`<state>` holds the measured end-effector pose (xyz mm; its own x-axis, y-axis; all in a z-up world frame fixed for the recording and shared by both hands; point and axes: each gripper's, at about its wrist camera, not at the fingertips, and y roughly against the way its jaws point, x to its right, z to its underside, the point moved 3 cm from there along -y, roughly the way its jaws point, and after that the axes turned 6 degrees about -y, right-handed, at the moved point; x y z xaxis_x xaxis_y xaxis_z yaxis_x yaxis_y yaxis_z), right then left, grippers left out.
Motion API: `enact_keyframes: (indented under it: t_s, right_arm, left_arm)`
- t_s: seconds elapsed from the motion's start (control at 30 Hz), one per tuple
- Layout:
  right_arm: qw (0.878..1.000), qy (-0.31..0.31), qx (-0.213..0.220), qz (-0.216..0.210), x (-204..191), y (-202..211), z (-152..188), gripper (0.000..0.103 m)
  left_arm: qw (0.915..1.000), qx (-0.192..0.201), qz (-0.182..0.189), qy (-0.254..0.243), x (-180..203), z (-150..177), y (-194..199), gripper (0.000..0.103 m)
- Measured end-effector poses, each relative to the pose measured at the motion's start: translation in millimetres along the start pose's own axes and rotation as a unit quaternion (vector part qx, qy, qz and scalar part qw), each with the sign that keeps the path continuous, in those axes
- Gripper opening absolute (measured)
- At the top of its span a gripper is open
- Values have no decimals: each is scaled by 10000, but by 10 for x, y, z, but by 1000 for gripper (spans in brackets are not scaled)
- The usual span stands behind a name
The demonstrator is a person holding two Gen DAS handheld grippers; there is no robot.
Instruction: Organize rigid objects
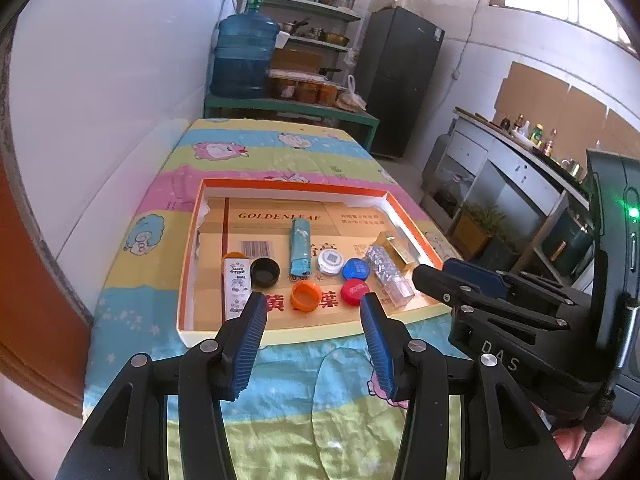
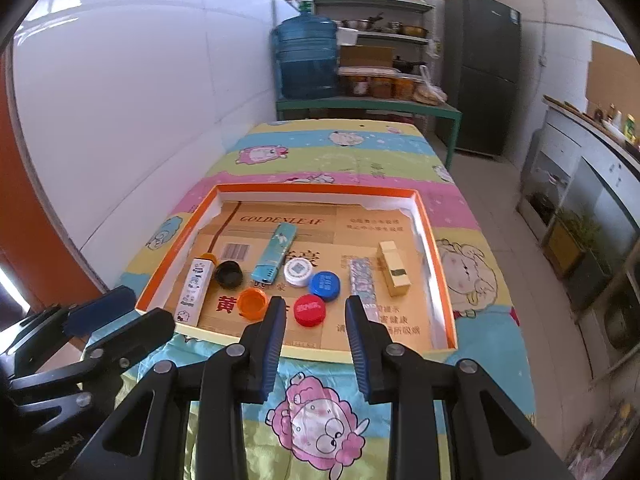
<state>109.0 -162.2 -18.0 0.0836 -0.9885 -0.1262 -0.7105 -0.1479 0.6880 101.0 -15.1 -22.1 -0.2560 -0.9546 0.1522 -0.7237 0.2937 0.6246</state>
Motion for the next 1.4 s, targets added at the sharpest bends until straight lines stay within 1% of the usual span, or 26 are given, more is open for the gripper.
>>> enact_keyframes:
  t_s: [0.2,0.6,0.83,1.2,1.4]
  right_arm:
    - [9998,-162,29,111,50,79,53,31]
    - [9996,-156,154,156,33,307,161,31]
    - [9993,-181,285,157,15,484,228,31]
    - [9985,-283,429,207,48,704,383,31]
    - [9982,-247,490,246,42,789,422,31]
  left_arm:
    - [10000,44,-14,17,25,13,79,50]
    - [9999,127,-89,4,104,79,281,50]
    - [9995,211,-222,30,150,124,415,50]
    - [9987,233,-449,50,249,254,584,50]
    - [9984,247,-507,19,286,279,643,50]
